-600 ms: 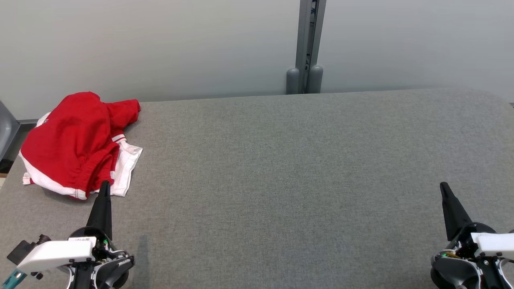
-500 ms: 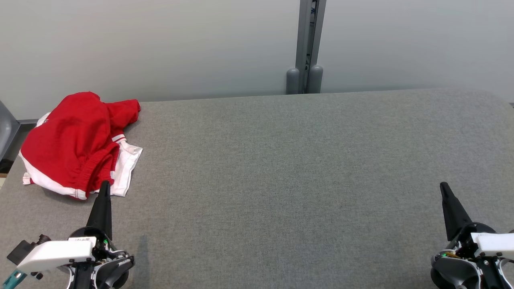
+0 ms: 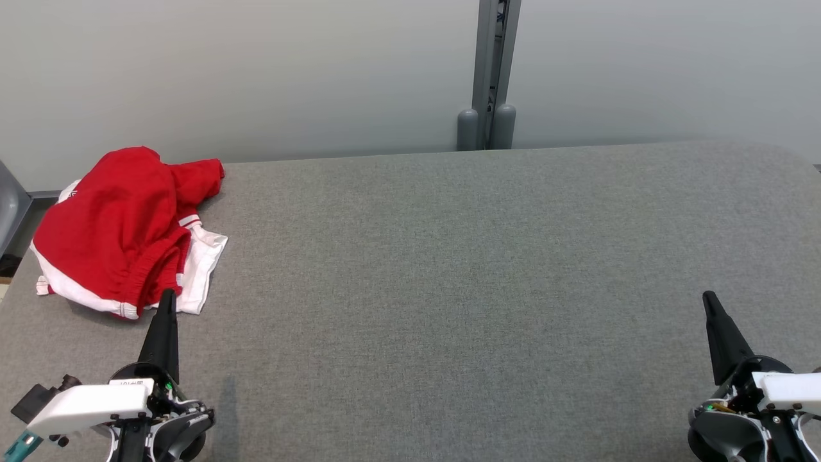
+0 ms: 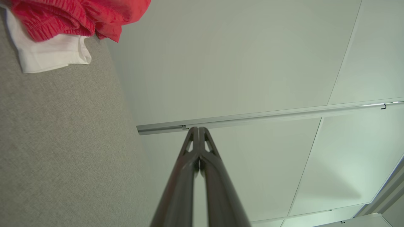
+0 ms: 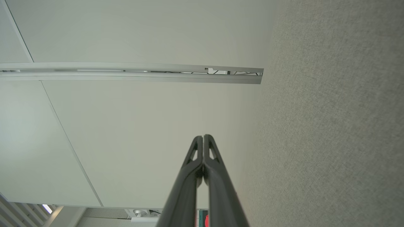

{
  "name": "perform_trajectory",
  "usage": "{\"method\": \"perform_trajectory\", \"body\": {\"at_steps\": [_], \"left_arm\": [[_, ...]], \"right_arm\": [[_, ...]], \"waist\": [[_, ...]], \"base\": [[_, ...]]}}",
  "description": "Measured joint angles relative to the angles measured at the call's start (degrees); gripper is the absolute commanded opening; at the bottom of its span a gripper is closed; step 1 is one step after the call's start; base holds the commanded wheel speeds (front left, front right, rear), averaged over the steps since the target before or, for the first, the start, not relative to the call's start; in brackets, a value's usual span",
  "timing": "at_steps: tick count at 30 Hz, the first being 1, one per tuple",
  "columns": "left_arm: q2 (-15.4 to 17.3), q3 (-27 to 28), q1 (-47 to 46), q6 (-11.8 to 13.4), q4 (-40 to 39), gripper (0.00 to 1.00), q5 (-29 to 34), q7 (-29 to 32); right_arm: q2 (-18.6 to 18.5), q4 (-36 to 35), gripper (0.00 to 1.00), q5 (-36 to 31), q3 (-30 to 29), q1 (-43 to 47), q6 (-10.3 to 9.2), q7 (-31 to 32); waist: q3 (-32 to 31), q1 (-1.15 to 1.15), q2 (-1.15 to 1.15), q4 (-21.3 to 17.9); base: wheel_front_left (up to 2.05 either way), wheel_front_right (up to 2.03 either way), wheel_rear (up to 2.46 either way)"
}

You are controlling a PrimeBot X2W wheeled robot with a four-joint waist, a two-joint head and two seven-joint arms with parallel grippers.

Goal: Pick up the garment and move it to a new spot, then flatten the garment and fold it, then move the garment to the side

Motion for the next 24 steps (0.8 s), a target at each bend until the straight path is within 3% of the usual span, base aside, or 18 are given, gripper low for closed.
{"method": "perform_trajectory", "body": {"at_steps": [24], "left_arm": [[0.0, 0.0, 0.0, 0.0, 0.0, 0.0, 0.0, 0.0]], "right_arm": [[0.0, 0.0, 0.0, 0.0, 0.0, 0.0, 0.0, 0.0]], "waist": [[0.0, 0.0, 0.0, 0.0]], "base": [[0.0, 0.0, 0.0]]}}
